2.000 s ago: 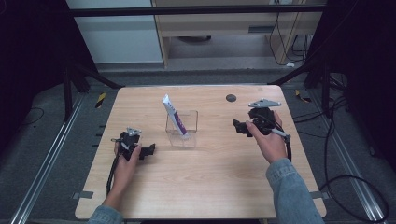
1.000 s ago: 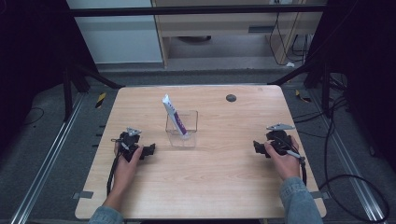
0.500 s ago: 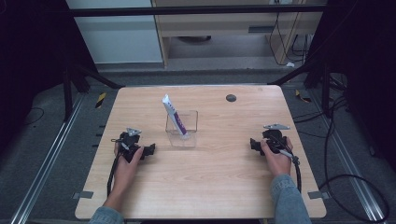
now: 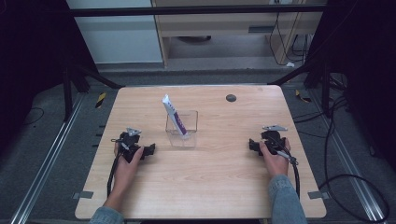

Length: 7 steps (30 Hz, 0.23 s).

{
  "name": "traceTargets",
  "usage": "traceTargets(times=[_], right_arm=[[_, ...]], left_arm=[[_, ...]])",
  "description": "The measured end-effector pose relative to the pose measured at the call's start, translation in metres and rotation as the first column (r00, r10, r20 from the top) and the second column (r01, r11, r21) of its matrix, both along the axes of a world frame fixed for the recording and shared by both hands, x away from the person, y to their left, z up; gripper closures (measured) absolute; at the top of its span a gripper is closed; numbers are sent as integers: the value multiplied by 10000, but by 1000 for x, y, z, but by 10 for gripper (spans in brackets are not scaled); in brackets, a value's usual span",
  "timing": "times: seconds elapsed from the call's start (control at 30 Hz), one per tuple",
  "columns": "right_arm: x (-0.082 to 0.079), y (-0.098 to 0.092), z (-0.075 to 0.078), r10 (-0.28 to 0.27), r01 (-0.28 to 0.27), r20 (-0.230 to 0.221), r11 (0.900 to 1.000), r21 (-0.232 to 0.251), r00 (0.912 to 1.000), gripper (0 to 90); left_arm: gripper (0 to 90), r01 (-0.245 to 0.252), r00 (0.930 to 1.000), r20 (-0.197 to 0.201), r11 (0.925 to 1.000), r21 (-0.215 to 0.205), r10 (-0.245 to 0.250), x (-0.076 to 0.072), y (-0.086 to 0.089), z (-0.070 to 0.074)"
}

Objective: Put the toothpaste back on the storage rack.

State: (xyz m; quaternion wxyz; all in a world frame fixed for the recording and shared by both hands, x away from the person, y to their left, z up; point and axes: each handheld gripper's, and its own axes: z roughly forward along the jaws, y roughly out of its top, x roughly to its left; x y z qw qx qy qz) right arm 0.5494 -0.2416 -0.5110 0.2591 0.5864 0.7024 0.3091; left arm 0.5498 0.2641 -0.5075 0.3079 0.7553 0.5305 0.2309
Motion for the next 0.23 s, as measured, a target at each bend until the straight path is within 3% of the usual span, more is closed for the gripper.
traceTargets(times=[0.13,0.23], right_arm=[[0,1,0,163,-164,-90,9999,-25,9998,35],[1,3,-1,-229,229,-228,9997,1,9995,3]], left_arm=[[0,-8,10000,1,10000,-1,8,0,0,0],[0,-16,10000,4,10000,-3,16,0,0,0]])
